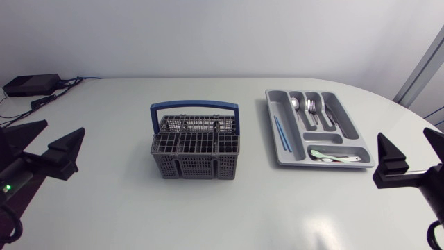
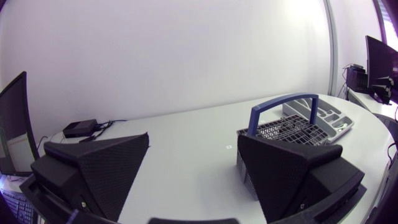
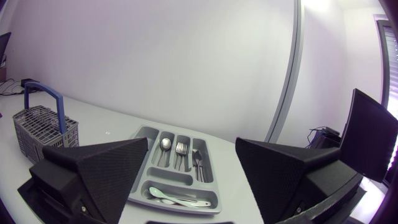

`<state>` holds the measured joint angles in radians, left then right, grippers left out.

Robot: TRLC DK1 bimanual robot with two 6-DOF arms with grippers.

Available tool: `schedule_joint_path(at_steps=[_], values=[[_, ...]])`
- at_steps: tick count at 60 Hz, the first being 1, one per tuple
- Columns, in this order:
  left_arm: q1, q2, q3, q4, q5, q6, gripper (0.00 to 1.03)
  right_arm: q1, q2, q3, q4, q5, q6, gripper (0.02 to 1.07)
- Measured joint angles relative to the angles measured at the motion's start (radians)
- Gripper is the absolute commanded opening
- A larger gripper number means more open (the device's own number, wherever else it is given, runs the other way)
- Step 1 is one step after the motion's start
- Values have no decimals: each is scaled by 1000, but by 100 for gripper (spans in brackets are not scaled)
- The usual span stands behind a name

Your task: Unload the cutlery basket into the drawer organizer.

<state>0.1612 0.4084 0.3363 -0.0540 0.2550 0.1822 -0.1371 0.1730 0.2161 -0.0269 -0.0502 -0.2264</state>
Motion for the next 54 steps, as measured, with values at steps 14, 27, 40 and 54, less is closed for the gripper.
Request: schedule_joint_path(at_steps=[14, 27, 40, 54], values=[[-45, -116, -92, 8, -74, -42, 100, 38, -48, -58, 0, 11, 55, 103], [-89, -229, -183, 19, -146, -84, 100, 75, -97, -114, 4, 23, 110, 103], [-132, -337, -264, 31, -213, -128, 100, 111, -140, -161, 8, 31, 158, 103], [-156, -400, -316, 38, -249, -157, 100, 130, -168, -196, 8, 41, 197, 103]])
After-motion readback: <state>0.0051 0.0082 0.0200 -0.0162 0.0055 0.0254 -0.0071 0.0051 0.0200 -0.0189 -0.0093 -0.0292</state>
